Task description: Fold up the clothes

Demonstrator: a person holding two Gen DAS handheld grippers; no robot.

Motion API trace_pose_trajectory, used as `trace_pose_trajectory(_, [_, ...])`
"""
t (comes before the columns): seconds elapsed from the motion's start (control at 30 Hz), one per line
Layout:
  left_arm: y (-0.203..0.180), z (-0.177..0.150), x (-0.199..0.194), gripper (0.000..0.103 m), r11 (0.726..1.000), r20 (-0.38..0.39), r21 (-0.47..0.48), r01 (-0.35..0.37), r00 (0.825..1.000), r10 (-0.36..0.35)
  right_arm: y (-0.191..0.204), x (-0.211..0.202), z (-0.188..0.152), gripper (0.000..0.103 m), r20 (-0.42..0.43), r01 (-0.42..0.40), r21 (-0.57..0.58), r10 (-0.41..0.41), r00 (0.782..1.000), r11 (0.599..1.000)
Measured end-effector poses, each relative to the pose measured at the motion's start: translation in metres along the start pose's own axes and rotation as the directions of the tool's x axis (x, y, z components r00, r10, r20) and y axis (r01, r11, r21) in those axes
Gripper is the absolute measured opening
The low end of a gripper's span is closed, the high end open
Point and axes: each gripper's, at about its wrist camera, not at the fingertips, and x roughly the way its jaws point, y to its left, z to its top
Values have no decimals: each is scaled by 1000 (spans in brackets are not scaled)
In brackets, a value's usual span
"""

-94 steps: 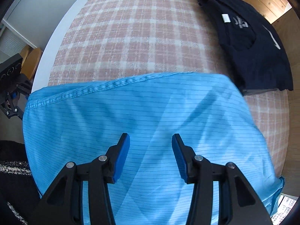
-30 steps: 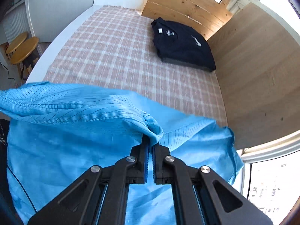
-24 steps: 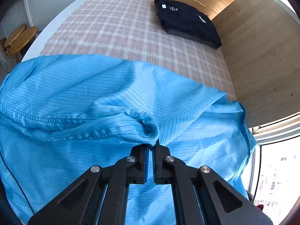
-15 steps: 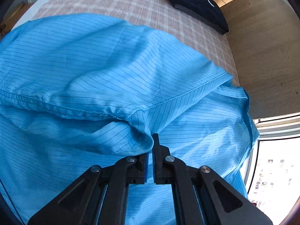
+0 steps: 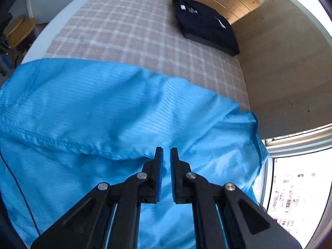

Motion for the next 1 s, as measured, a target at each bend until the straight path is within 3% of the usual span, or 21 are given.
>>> trace_pose_trajectory(0.1, [-2, 3, 8, 25, 999, -33, -39, -33, 999, 32, 37, 3, 28, 7, 41, -91, -1, 91, 995, 996])
trace_pose_trajectory(0.2, [1, 1, 20, 27, 994, -81, -89, -70, 995, 62, 68, 19, 43, 7, 13, -144, -32, 145, 989, 989])
trace_pose_trajectory(0.27, [6, -3, 32, 21, 988, -128, -121, -96, 989, 80, 87, 31, 49, 7, -18, -167, -59, 166, 986, 984])
trace_pose_trajectory(0.3, [9, -5, 35, 9, 986, -138, -138, -95, 988, 76, 92, 37, 48, 7, -42, -175, -68, 172, 984, 982])
trace_pose_trajectory(0.5, [21, -18, 23, 0, 970, -79, -240, -29, 997, 10, 101, 50, 44, 7, -100, -176, -102, 165, 981, 979])
trace_pose_trajectory(0.6, [29, -34, 0, 0, 934, 12, -357, 18, 1000, -15, 116, 48, 44, 7, -103, -128, -186, 111, 989, 974])
trace_pose_trajectory(0.67, [32, -48, -20, 0, 891, 93, -449, 74, 995, -36, 123, 47, 43, 6, -102, -109, -213, 89, 991, 971])
trace_pose_trajectory(0.8, [27, -68, -59, 0, 791, 278, -572, 217, 959, -62, 130, 45, 42, 5, -103, -96, -226, 74, 992, 969])
trace_pose_trajectory(0.9, [22, -77, -75, 0, 769, 322, -597, 228, 946, -30, 133, 45, 42, 5, -107, -98, -225, 76, 991, 969])
trace_pose_trajectory(1.0, [21, -93, -69, 0, 771, 254, -621, 141, 967, 27, 136, 44, 42, 5, -106, -97, -225, 74, 992, 970])
